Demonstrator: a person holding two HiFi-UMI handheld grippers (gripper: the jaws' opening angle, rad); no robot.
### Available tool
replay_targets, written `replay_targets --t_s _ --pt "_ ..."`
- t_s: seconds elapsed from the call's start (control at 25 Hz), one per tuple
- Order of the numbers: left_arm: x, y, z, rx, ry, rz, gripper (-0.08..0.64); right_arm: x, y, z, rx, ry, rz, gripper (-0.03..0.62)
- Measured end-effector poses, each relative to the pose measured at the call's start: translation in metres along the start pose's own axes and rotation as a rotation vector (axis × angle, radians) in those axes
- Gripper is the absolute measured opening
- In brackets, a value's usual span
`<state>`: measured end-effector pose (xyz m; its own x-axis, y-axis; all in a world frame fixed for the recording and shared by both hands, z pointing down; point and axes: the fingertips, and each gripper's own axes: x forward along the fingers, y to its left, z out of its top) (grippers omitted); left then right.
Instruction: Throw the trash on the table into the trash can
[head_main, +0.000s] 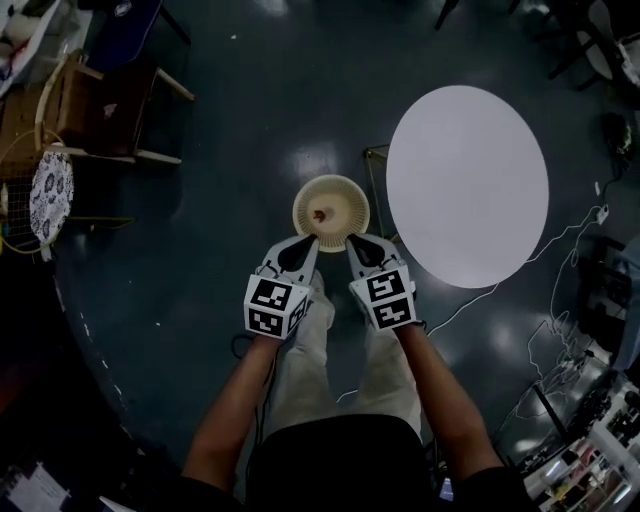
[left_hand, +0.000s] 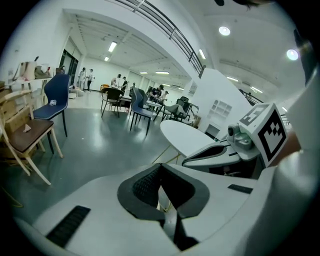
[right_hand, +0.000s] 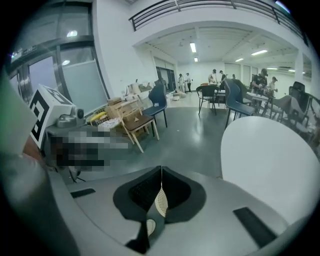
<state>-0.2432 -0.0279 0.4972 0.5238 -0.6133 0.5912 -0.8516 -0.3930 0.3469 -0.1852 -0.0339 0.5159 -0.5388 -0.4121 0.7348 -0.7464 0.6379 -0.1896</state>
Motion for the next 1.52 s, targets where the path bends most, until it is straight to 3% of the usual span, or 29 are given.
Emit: replay_targets --t_s 0.44,0.92,1.08,1.52 --pt "-0.073 -0.042 0.119 0.141 -0.169 -0.015 0.015 -0.098 0.029 0.094 0.008 -0.167 -0.030 0.021" --pt "-0.157 -0.089 0.186 0.169 -0.285 -0.026 0.015 -0.183 0.066 0.166 -0.016 -0.321 -0.048 0.021" --pt "-0.184 -0.101 0.211 0.200 -0.360 -0.071 0.015 -0.206 0.083 0.188 -0.046 -0.392 -0.069 0.021" --pt "-0.218 -0.138 0.255 0.237 -0.436 -0.096 0.015 -0.282 0.081 0.228 -0.026 -0.533 -0.111 0.021"
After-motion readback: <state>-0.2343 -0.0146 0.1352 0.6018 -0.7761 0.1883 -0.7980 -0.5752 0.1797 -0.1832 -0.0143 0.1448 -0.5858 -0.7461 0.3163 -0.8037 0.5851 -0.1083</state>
